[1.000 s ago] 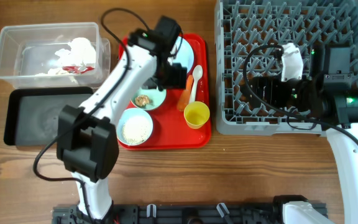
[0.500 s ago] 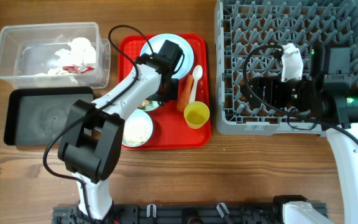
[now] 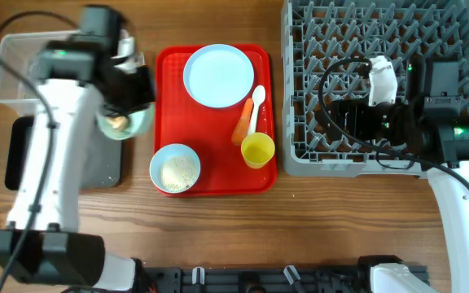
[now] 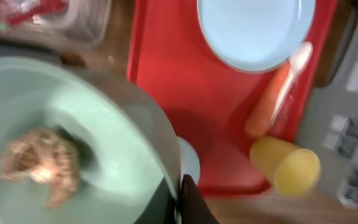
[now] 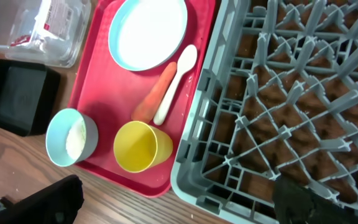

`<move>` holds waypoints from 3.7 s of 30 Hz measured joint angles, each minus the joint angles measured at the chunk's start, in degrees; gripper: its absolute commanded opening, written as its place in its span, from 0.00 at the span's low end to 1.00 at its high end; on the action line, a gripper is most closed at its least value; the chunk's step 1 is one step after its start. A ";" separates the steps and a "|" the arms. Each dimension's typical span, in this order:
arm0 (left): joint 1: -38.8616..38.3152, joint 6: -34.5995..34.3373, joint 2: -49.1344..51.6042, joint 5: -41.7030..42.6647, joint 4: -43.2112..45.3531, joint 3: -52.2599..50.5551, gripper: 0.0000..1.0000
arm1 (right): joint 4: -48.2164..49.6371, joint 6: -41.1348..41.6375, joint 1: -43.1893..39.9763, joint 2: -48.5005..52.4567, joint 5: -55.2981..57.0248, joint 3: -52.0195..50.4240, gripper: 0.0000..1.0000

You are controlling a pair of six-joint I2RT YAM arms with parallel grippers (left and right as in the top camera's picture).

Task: Sort waste into correct bins and load items into the dishwasher rack
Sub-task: 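Grasp the mushroom bowl with the left gripper and tip it onto the black tray, then return the left gripper to the tray and grasp the rice bowl, then pour the rice from the bowl onto the black tray with the left gripper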

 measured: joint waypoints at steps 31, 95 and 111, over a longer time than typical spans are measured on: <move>31.47 27.58 7.91 64.81 5.33 -6.67 0.04 | -0.87 0.00 0.00 0.02 0.04 0.00 1.00; -13.20 -4.59 5.66 -6.19 -3.96 -4.02 0.04 | -2.25 0.00 0.00 0.02 0.04 0.02 1.00; 44.17 30.05 18.36 40.35 -0.46 -3.85 0.04 | -1.99 0.92 0.00 0.02 0.04 0.02 1.00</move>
